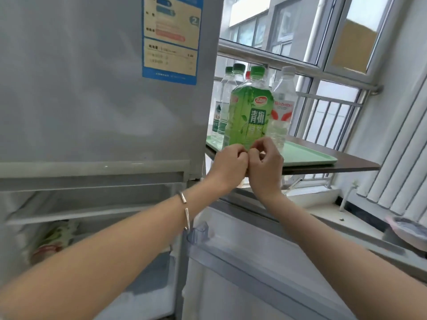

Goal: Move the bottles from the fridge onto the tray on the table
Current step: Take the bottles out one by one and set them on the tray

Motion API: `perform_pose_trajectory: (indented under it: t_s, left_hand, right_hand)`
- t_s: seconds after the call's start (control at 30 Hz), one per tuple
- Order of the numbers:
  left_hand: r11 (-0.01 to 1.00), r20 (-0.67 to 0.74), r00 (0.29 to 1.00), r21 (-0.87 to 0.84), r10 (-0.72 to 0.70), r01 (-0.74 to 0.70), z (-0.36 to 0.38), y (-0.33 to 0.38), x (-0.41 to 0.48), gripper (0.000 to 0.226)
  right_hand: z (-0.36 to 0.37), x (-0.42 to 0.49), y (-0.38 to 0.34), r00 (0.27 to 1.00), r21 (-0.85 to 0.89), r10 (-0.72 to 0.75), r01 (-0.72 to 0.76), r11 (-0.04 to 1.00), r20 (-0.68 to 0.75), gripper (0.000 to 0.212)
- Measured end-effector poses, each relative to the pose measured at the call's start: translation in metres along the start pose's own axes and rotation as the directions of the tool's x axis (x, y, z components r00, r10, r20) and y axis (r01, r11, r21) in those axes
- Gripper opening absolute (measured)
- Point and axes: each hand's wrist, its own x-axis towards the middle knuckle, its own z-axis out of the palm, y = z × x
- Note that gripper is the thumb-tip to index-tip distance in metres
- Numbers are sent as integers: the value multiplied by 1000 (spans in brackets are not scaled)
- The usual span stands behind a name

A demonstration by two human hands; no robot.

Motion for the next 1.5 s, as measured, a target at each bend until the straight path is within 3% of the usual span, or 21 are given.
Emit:
perform_pose_trajectory:
  t_s: [0.17,0.33,0.53,0.67,0.77,0.9,1.0,1.1,1.27,1.4,1.5]
  left_hand:
    - [990,-4,999,135,37,-36,-38,-31,-32,23]
    - [986,-28,997,148,-70,73,-77,-79,-73,26]
    - [940,-61,968,229,-244,251,-133,-155,-125,25]
    - [876,-80,925,298,-373,379,-168,-205,-154,27]
    - [795,-127,871,363,-475,486,-187,-252,-170,24]
    - [614,-294,773,477,-562,628,-209,-315,-192,12]
    - [444,-466,669,508,-579,738,-227,-359,-201,48]
    - [358,-528,540,413,-656,837,-236,-390,-200,57]
    - [466,-510,511,225,-692,856,-229,-416,-191,46]
    - [457,-519,518,253,-680,853,-226,-411,-189,33]
    - [449,-529,503,239,-683,861,-218,-397,-190,38]
  right_hand:
    - [29,-44,-14,993,44,-6,1,999,120,10]
    - [67,-94,-35,954,29,35,-46,999,299,11]
    - [137,-168,-49,824,-35,144,-149,988,549,12]
    - [190,-214,-52,754,-73,180,-174,982,632,13]
    - [229,-244,-49,659,-146,249,-208,967,710,13]
    - [278,-281,-37,483,-265,327,-194,944,812,20]
    - [303,-302,-30,379,-308,335,-131,942,863,44]
    - [318,-313,-27,354,-304,309,-73,950,883,56]
    - [319,-318,-19,313,-321,340,-113,940,887,60]
    - [302,-311,-5,296,-340,365,-133,931,883,60]
    - [288,-300,9,295,-356,381,-138,924,876,59]
